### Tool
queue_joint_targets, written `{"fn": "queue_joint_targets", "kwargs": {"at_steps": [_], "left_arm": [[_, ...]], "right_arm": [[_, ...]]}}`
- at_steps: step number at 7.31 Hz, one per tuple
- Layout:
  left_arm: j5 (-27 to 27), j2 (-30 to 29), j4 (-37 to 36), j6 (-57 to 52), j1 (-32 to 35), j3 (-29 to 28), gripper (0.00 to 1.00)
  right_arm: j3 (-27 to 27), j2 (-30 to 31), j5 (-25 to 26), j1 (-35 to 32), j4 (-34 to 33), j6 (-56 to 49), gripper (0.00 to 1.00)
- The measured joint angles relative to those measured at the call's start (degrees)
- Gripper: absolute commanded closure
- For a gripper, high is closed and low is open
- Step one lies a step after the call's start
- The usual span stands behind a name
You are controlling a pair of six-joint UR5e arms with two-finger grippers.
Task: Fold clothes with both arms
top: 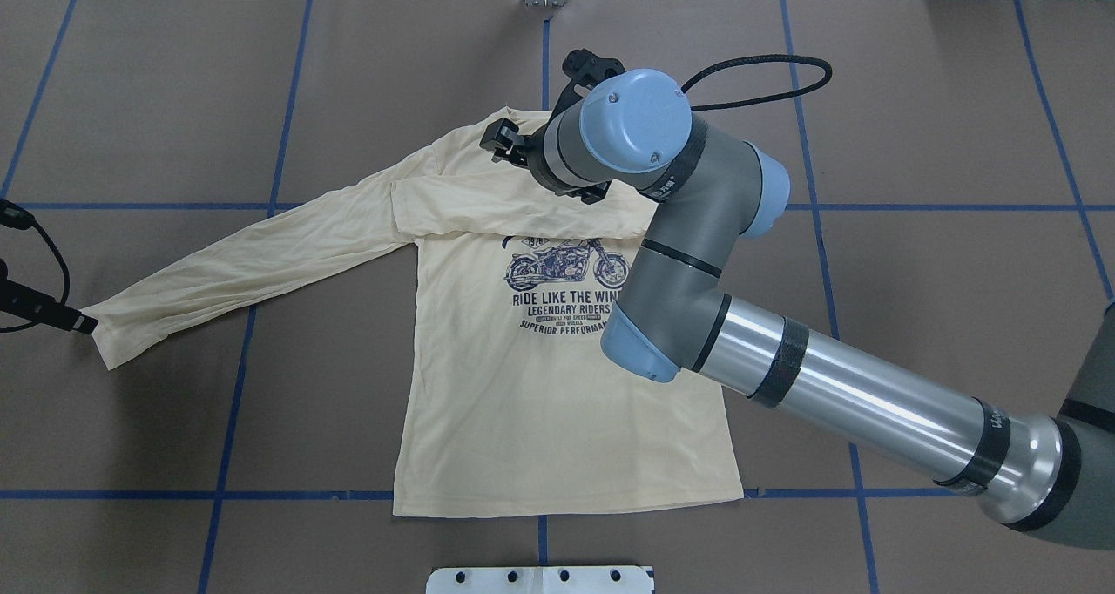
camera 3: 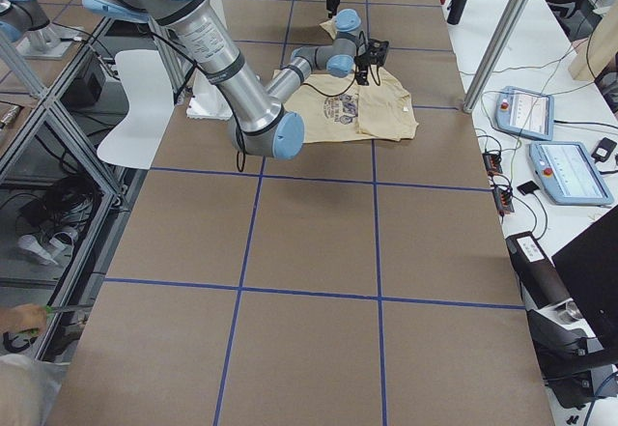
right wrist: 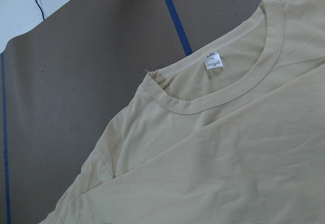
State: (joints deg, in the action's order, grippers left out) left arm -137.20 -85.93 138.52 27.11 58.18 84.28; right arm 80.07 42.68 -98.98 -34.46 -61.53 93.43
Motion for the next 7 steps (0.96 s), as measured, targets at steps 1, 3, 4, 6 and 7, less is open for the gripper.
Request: {"fn": "queue_joint_targets", "kwargs": {"at_steps": [1, 3, 4, 6, 7], "left_arm": [[0.0, -0.2, 0.0, -0.1, 0.0, -0.2, 0.39], [0.0, -0.6, 0.0, -0.1, 0.0, -0.5, 0.39], [0.0, -0.8, 0.0, -0.1, 0.0, -0.6, 0.39], [0.0, -1.1, 0.0, -0.2, 0.0, -0.9, 0.53], [0.0, -1.2, 0.0, -0.2, 0.0, -1.0, 0.65]], "right_arm": [[0.0, 0.0, 0.1, 0.1, 0.0, 0.0, 0.04], [0.0, 0.0, 0.4, 0.3, 0.0, 0.0, 0.04], [0.0, 0.0, 0.5, 0.4, 0.0, 0.0, 0.04], [0.0, 0.0, 0.7, 0.6, 0.0, 0.0, 0.04], [0.0, 0.0, 0.8, 0.6, 0.0, 0.0, 0.04]]}}
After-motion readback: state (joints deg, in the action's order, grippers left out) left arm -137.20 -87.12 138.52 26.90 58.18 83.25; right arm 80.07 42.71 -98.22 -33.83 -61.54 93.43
